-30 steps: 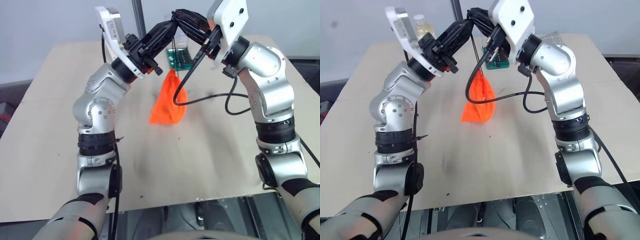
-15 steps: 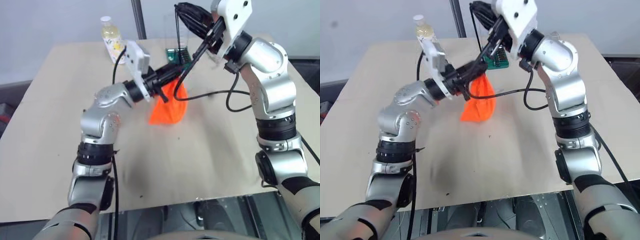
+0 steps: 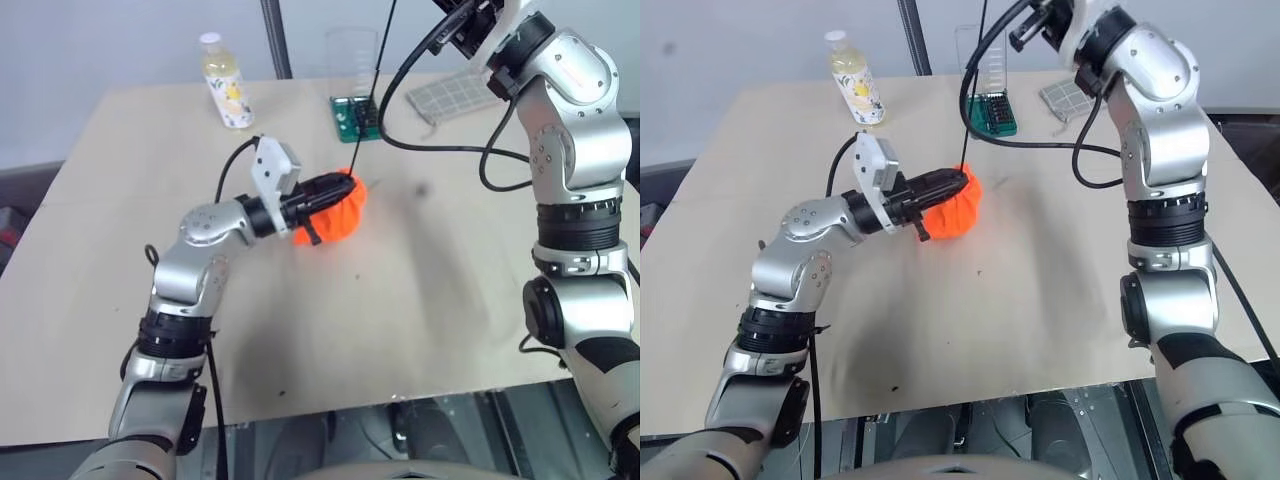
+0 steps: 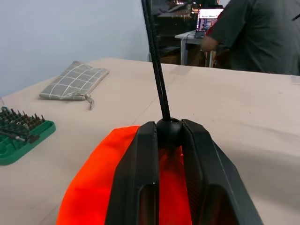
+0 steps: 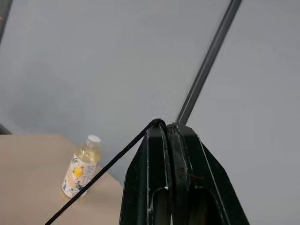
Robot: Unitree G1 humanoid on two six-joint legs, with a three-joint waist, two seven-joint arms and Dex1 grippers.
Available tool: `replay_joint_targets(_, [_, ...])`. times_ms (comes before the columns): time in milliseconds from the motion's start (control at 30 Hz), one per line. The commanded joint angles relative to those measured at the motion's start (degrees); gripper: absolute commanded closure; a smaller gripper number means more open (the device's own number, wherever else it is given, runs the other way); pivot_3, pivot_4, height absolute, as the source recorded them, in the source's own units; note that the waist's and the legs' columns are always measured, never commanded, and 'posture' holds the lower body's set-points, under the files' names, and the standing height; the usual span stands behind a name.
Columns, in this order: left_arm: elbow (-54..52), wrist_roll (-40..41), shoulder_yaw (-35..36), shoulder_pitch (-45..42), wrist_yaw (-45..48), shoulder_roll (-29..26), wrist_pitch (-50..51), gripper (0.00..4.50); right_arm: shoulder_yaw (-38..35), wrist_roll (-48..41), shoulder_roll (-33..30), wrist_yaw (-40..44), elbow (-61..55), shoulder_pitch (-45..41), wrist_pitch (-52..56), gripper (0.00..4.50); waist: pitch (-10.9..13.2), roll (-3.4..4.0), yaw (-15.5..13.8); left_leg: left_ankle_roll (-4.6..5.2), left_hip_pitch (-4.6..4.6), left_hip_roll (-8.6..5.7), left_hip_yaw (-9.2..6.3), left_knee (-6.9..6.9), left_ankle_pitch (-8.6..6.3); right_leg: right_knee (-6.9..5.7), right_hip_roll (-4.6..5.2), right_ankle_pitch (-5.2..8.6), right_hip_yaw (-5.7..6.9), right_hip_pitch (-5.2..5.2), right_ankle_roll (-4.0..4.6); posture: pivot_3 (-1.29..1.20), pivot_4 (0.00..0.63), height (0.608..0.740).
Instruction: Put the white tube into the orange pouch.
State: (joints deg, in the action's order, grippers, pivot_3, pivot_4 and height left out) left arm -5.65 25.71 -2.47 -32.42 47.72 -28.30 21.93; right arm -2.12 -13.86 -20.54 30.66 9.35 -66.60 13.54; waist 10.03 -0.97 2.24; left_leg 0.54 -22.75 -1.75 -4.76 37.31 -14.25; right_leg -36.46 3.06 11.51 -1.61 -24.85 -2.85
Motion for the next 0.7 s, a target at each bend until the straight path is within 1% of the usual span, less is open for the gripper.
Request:
replay_joint_targets(33, [1.61,-2.28,-2.18,3.53,0.40,-1.61,3.38,4.33,-7.73,-2.69,-2.38,-4.63,-3.28,-5.45,-1.23,4.50,0.00,0.00,-0.01,0.00,0.00,0.00,0.01,0.00,0.00,-0.01,0.01,0.00,0.00,0.00,0.00,0.00,0.150,0.740])
replay_joint_targets(133, [1.71,-2.25,-2.15,3.44,-0.56,-1.22,4.15,4.33,-3.59,-4.02,-3.49,0.92,-7.83,-0.89,2.37,4.50,0.00,0.00,-0.14,0.01,0.00,0.00,0.01,0.01,0.00,-0.03,0.01,0.00,0.00,0.00,0.00,0.00,0.150,0.740])
replay_joint_targets(167, [1.67,-2.11,-2.05,3.31,-0.75,-1.08,4.24,4.33,-2.62,-4.29,-3.88,2.26,-9.04,0.31,3.45,4.02,-0.01,-0.01,-0.15,0.02,0.00,0.00,-0.01,0.00,-0.01,-0.02,0.01,0.00,0.02,0.01,0.00,0.00,0.150,0.740])
replay_joint_targets(200, [1.70,-2.15,-1.88,3.14,-1.08,-0.83,4.02,4.33,-1.75,-4.37,-4.40,3.40,-10.12,1.71,4.47,3.90,-0.01,0.00,-0.18,0.02,0.00,0.00,-0.03,0.01,-0.01,-0.01,0.00,0.00,0.04,0.02,0.00,0.00,0.150,0.740])
replay_joint_targets(233, [1.58,-2.04,-1.61,3.06,-1.30,-0.63,3.95,4.33,-1.02,-4.65,-4.90,4.52,-11.19,3.01,5.64,3.61,-0.02,0.01,-0.22,0.02,0.00,0.00,0.00,0.00,-0.01,-0.02,0.01,0.00,0.02,0.02,0.00,0.00,0.150,0.740])
replay_joint_targets(333, [1.15,-2.58,-0.78,2.89,-2.23,-0.07,3.60,4.33,0.82,-5.10,-6.58,6.91,-14.05,6.99,8.70,2.21,-0.01,-0.01,-0.16,0.16,0.00,-0.02,0.01,0.04,-0.09,-0.05,0.01,0.00,0.01,0.02,0.00,0.00,0.150,0.740])
replay_joint_targets(400, [0.79,-2.29,-0.45,2.75,-2.65,0.00,4.61,4.33,1.48,-4.64,-7.72,7.68,-15.00,9.15,9.65,1.37,-0.02,-0.02,-0.18,0.24,0.00,0.00,-0.01,0.08,-0.13,-0.06,0.01,0.00,0.04,0.02,0.00,0.00,0.150,0.740])
replay_joint_targets(467, [-0.18,-1.91,0.32,3.01,-3.41,-0.13,5.41,4.33,1.69,-4.92,-9.21,9.09,-15.94,11.73,11.35,1.37,-0.02,-0.02,-0.21,0.25,0.04,0.00,-0.01,0.08,-0.14,-0.16,0.01,0.00,0.04,0.02,0.00,0.00,0.150,0.740])
replay_joint_targets(533, [-3.59,0.21,2.77,4.66,-4.36,-0.65,7.18,4.33,1.58,-4.86,-11.91,10.96,-16.91,16.22,12.79,1.37,-0.02,-0.02,-0.22,0.26,0.06,0.00,-0.02,0.11,-0.14,-0.22,0.03,0.00,0.03,0.03,0.00,0.00,0.150,0.740])
replay_joint_targets(633, [-8.69,4.77,7.03,7.35,-5.77,-1.02,11.03,4.33,1.10,-4.90,-14.56,12.41,-17.69,21.76,14.27,1.37,-0.06,-0.08,-0.24,0.26,0.04,0.05,-0.04,0.12,-0.14,-0.17,0.04,0.00,0.03,0.04,0.00,0.00,0.150,0.740])
replay_joint_targets(700, [-13.86,9.09,10.92,11.19,-6.69,-2.54,15.33,4.33,1.03,-4.81,-16.72,13.95,-18.17,27.51,14.39,1.37,-0.05,-0.07,-0.17,0.26,0.02,0.07,0.01,0.12,-0.14,-0.12,0.07,0.00,0.00,0.03,0.00,0.00,0.150,0.740])
